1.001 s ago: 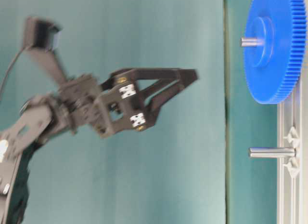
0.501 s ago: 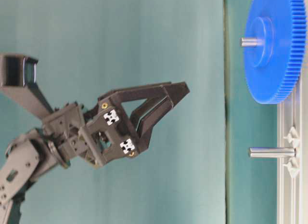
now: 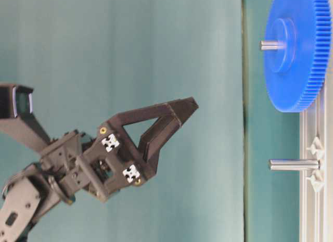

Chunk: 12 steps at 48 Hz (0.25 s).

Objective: Insert the large gear onto the shaft.
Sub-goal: 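Open the left gripper and withdraw it from the seated gear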

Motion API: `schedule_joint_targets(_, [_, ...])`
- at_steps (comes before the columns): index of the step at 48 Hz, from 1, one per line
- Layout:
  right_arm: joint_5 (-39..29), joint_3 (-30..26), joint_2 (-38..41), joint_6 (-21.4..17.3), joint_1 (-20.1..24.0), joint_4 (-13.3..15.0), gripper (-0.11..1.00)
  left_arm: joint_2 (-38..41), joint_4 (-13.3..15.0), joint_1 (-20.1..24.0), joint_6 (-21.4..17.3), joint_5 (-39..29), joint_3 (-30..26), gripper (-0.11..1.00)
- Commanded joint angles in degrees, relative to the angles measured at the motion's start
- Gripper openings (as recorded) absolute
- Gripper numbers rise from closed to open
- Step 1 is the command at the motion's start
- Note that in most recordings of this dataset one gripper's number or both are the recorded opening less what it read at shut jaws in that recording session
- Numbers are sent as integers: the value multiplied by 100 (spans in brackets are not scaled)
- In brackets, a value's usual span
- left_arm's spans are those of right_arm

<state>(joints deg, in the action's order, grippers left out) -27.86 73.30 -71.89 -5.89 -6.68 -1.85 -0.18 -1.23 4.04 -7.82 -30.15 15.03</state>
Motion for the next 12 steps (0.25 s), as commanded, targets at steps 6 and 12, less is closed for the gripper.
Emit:
schedule_joint_targets(6, [18,-79,26,-44,-18,9,10,-229,-9,-18,220,290,88,89])
schedule_joint_targets(12, [18,-79,9,-44,-18,9,9,-237,-9,-70,264,404,114,89])
